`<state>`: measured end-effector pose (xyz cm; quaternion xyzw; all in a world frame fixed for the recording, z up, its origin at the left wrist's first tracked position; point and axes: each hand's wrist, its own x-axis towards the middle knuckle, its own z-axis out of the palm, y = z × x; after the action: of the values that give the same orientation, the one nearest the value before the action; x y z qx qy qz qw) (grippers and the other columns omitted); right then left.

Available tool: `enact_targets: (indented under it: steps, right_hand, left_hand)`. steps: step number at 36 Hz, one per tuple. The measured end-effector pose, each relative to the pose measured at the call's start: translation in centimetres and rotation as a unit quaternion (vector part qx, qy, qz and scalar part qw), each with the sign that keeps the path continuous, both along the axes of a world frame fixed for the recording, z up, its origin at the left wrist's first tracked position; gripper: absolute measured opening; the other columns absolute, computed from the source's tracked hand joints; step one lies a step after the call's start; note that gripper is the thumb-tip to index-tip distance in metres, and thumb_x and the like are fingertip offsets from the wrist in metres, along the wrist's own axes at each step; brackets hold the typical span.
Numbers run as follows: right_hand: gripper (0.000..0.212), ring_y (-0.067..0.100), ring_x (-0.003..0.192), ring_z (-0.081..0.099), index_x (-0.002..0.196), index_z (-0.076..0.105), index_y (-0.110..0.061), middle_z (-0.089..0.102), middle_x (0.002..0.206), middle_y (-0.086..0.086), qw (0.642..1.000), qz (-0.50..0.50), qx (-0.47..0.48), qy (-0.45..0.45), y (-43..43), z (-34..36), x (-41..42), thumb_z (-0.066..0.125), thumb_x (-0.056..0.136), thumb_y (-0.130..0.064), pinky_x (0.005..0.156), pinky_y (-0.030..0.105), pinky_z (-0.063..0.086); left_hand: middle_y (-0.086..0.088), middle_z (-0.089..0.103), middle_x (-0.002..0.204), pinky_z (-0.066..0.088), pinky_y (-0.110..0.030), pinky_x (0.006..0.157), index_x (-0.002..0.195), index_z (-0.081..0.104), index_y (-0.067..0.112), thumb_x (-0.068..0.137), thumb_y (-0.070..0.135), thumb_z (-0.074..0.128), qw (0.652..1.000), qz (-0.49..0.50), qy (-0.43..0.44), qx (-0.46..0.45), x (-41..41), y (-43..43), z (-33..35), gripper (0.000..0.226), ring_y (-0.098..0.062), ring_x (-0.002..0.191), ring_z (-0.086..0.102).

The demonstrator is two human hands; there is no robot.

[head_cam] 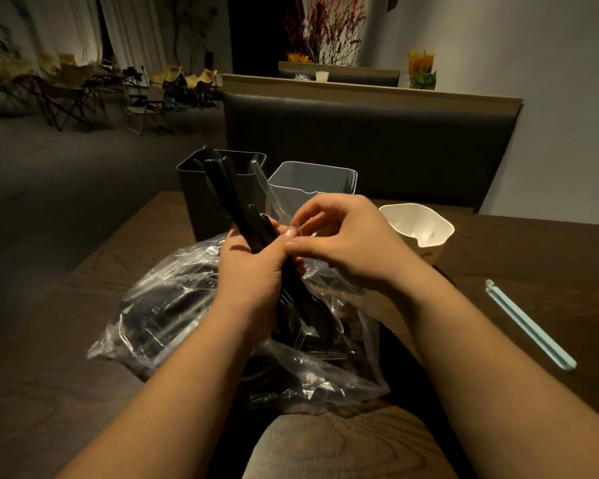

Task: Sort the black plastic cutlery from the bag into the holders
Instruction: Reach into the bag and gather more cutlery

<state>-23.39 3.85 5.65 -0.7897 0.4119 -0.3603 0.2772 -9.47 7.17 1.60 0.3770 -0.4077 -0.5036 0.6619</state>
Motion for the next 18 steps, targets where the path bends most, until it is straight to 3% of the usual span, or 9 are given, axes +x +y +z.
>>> enact_targets:
  steps: [2,5,8,11,14,18]
  right_hand:
    - [0.017,0.015,0.084,0.073,0.095,0.074,-0.008,0.075,0.09,0.006,0.996,0.016,0.016,-0.082,-0.2,-0.7,0.1,0.082,0.081,-0.013,0.073,0.029,0.061]
    - [0.011,0.01,0.073,0.068,0.093,0.074,0.0,0.074,0.086,0.011,0.983,0.019,0.064,-0.17,0.2,-1.1,0.2,0.077,0.084,-0.005,0.057,0.013,0.048]
    - [0.002,0.016,0.074,0.07,0.089,0.07,-0.004,0.073,0.085,0.014,0.977,-0.002,0.084,-0.197,0.1,-0.8,0.3,0.069,0.09,-0.003,0.052,0.021,0.046]
    - [0.01,0.025,0.074,0.074,0.088,0.062,-0.009,0.075,0.083,0.01,0.962,-0.044,0.08,-0.255,-0.2,0.6,-0.9,0.06,0.097,-0.004,0.05,0.028,0.049]
    - [0.007,0.022,0.078,0.074,0.097,0.064,-0.008,0.076,0.087,0.006,0.969,-0.072,0.063,-0.226,-0.3,1.7,-2.4,0.059,0.099,-0.012,0.056,0.028,0.053]
    - [0.008,0.02,0.079,0.071,0.099,0.071,-0.013,0.075,0.09,0.005,0.98,-0.013,0.115,-0.162,-0.1,1.0,-2.3,0.067,0.094,-0.017,0.058,0.028,0.051]
  left_hand:
    - [-0.003,0.061,0.075,0.053,-0.027,0.058,0.098,0.059,0.009,0.092,0.003,0.066,1.0,-0.003,-0.003,-0.005,0.1,0.0,0.0,0.011,-0.013,0.064,0.06]
    - [-0.004,0.06,0.072,0.053,-0.027,0.056,0.103,0.058,0.007,0.094,0.002,0.063,1.0,-0.002,0.004,-0.006,0.0,0.0,-0.1,0.011,-0.014,0.061,0.058]
    - [-0.002,0.063,0.077,0.055,-0.028,0.061,0.099,0.059,0.011,0.094,0.007,0.065,1.0,-0.01,0.02,-0.009,-0.2,0.0,-0.1,0.009,-0.013,0.063,0.061]
    - [0.0,0.062,0.077,0.054,-0.032,0.065,0.093,0.059,0.015,0.094,0.005,0.065,0.999,-0.005,0.036,-0.005,-0.3,-0.1,-0.3,0.012,-0.013,0.062,0.061]
    - [0.0,0.063,0.076,0.052,-0.034,0.065,0.089,0.058,0.016,0.093,-0.001,0.064,0.999,0.004,0.043,-0.015,-0.5,-0.2,-0.3,0.019,-0.015,0.062,0.06]
    - [0.003,0.063,0.074,0.052,-0.033,0.063,0.09,0.058,0.016,0.092,0.0,0.065,0.999,0.012,0.037,-0.017,-0.5,-0.1,-0.2,0.019,-0.014,0.062,0.06]
